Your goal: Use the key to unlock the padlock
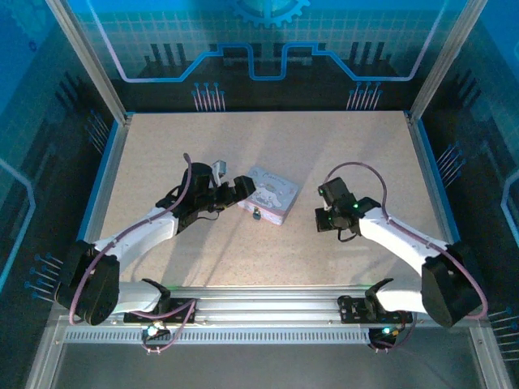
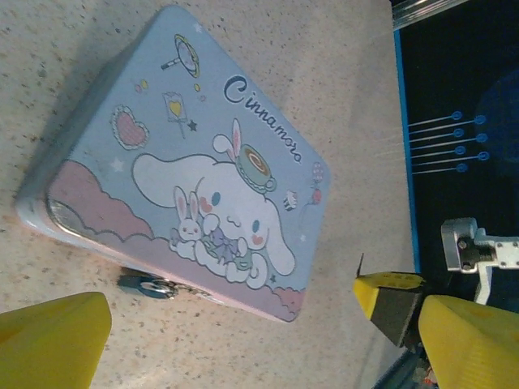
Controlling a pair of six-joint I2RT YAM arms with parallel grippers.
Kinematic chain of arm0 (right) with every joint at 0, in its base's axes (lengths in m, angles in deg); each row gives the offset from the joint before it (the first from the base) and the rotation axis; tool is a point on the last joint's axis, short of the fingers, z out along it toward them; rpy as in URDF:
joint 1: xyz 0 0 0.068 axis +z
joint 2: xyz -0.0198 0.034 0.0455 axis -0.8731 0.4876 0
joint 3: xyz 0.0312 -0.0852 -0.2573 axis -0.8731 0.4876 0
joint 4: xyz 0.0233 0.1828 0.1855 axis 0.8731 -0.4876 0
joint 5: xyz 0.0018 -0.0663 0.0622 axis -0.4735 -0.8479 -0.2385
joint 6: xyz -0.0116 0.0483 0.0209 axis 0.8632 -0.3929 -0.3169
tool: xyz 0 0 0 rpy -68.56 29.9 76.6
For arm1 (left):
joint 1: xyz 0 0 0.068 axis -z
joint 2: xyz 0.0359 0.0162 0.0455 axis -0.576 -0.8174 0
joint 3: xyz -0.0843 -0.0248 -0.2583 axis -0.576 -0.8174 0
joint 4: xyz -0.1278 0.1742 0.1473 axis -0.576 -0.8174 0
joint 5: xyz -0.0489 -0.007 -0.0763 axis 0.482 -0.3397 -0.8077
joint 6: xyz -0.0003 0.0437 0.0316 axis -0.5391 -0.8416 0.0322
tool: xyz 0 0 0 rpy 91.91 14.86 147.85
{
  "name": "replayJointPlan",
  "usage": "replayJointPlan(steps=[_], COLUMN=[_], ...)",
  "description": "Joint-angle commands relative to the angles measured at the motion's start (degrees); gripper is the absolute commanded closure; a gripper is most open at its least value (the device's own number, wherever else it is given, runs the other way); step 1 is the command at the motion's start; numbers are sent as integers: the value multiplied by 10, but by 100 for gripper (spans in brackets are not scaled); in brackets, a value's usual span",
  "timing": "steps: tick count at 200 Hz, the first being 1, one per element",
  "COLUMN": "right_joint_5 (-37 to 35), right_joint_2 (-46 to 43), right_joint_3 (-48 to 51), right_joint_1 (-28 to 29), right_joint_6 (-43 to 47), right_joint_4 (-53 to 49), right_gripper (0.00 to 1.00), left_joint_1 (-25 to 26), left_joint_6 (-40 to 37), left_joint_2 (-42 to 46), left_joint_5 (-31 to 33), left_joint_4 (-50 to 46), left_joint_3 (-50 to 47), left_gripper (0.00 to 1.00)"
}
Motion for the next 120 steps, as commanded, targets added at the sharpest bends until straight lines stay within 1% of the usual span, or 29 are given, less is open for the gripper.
replayJointPlan(steps=[1,25,44,74,120], right_joint_5=[-1,17,35,76,78], right_joint_2=[-34,-62,-77,-96,-107], right_joint_3=[-2,-1,12,40,77], right_joint_1=[26,42,54,70,109], right_joint_6=[67,120,159,207,267], right_joint_4=[53,105,153,218,282], right_gripper=[100,100,100,100,100], left_joint_1=[10,17,24,40,69], left_joint_6=[44,54,63,68,64], left_joint_2=[0,-16,-30,-46,-63], left_joint_5=[-40,-57,-74,-86,-93], left_joint_4=[51,77,99,120,141], left_joint_3=[-6,6,18,35,59], left_gripper=[3,7,14,19,28])
